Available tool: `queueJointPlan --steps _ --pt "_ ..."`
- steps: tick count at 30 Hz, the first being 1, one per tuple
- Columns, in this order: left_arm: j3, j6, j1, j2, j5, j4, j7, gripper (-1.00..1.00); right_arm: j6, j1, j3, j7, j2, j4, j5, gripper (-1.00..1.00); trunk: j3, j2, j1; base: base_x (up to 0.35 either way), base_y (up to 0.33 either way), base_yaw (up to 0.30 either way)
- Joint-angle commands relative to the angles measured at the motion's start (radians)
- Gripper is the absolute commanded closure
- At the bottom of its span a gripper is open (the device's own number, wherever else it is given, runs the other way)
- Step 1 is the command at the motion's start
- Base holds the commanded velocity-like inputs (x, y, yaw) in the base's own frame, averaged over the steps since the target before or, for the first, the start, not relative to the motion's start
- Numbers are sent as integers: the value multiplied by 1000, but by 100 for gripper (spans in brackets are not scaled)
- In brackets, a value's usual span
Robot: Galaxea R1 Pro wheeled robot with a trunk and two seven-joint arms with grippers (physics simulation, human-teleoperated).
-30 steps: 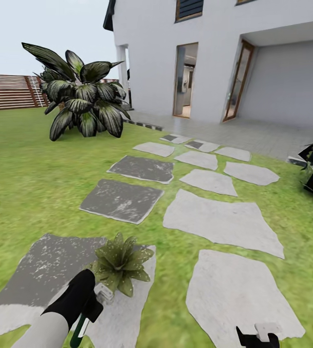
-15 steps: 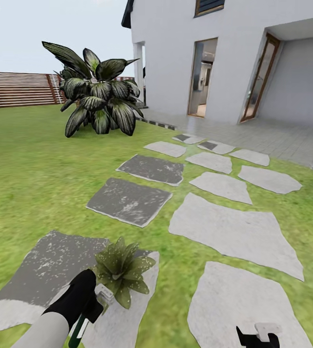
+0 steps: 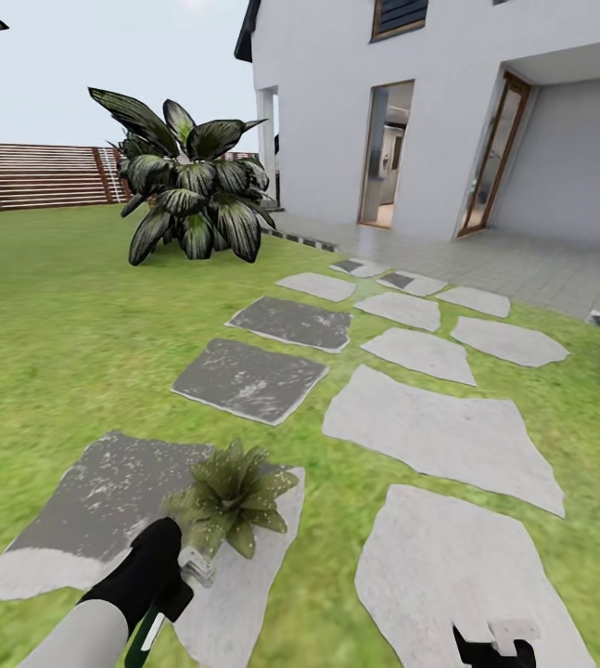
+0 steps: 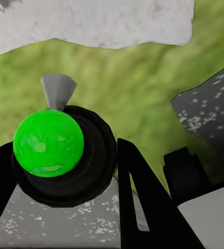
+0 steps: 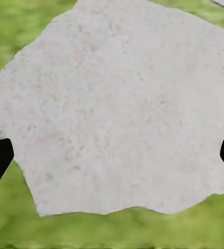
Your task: Pick up the pesticide atomizer in the garden and spray insectifuge to fully cover both potted plants in the garden.
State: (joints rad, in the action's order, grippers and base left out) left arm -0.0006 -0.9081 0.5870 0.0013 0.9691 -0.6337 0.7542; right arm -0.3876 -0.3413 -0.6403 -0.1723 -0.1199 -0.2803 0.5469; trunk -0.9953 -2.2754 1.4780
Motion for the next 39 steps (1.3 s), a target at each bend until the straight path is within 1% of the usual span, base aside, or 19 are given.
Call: queueJointPlan --steps 1,12,17,19,21,22,23,25,26,27,28,29,30,31,32,33,35,37,39 --pt "1 -2 0 0 10 -1 10 100 -4 -1 -8 -8 0 0 3 -100 -1 0 -1 -335 0 0" --pt "2 1 -4 -3 12 -2 10 100 -4 -1 -8 -7 0 0 2 -100 -1 0 -1 -293 67 0" --pt "2 28 -6 -7 3 -7 12 100 -4 -1 -8 -8 0 0 2 -100 -1 0 -1 -311 103 0" --pt "9 82 -7 -9 -1 -8 11 100 -4 -1 -8 -8 1 0 2 -100 -1 0 -1 -312 104 0" --pt "14 177 -8 -10 -17 -4 12 100 -4 -1 -8 -8 2 -1 2 -100 -1 0 -1 -254 80 0" --pt "16 226 -9 -10 -38 -4 13 100 -3 -1 -7 -9 3 -1 2 -100 -1 0 -1 -112 33 0" --pt "17 252 -10 -10 -56 -3 13 100 -3 -1 -6 -10 2 -2 2 -100 -1 0 -1 -71 21 0" --pt "18 325 -11 -7 -117 -2 14 100 -2 -1 2 -15 -1 -11 2 -100 -1 0 -1 -28 8 0" --pt "17 378 -11 -5 -143 -1 14 100 -2 -1 19 -20 -2 -30 2 -100 -1 0 -1 -10 3 0" --pt "17 438 -12 -3 -159 0 14 100 -2 -1 56 -34 -2 -64 2 -100 -1 0 -1 -5 1 0" --pt "18 480 -13 -1 -166 2 14 100 -2 -1 94 -52 -2 -89 2 -100 -1 0 -1 -3 1 0" --pt "18 543 -16 4 -172 14 14 100 -2 -1 168 -95 -2 -125 1 -100 -1 0 -1 -2 0 0" --pt "19 584 -19 6 -174 28 14 100 -2 -1 219 -126 -1 -148 1 -100 -1 0 -1 -1 0 0" --pt "19 642 -21 7 -175 56 14 100 -2 -1 287 -169 -1 -177 0 -100 -1 0 -1 0 0 0" --pt "19 678 -22 8 -175 75 14 100 -2 -1 324 -193 -1 -193 0 -100 -1 0 -1 0 0 0" --pt "19 736 -23 10 -175 107 14 100 -1 -1 376 -228 0 -218 -1 -100 -1 0 -1 0 0 0" --pt "18 775 -24 12 -172 128 15 100 1 -6 403 -271 0 -232 -1 -100 -1 0 -1 0 0 0" --pt "16 787 -24 13 -169 134 16 100 2 -14 411 -321 1 -238 -1 -100 -1 0 -1 0 0 0" --pt "9 794 -24 14 -166 137 24 100 3 -21 415 -404 1 -241 0 -100 -1 0 -1 0 0 0"
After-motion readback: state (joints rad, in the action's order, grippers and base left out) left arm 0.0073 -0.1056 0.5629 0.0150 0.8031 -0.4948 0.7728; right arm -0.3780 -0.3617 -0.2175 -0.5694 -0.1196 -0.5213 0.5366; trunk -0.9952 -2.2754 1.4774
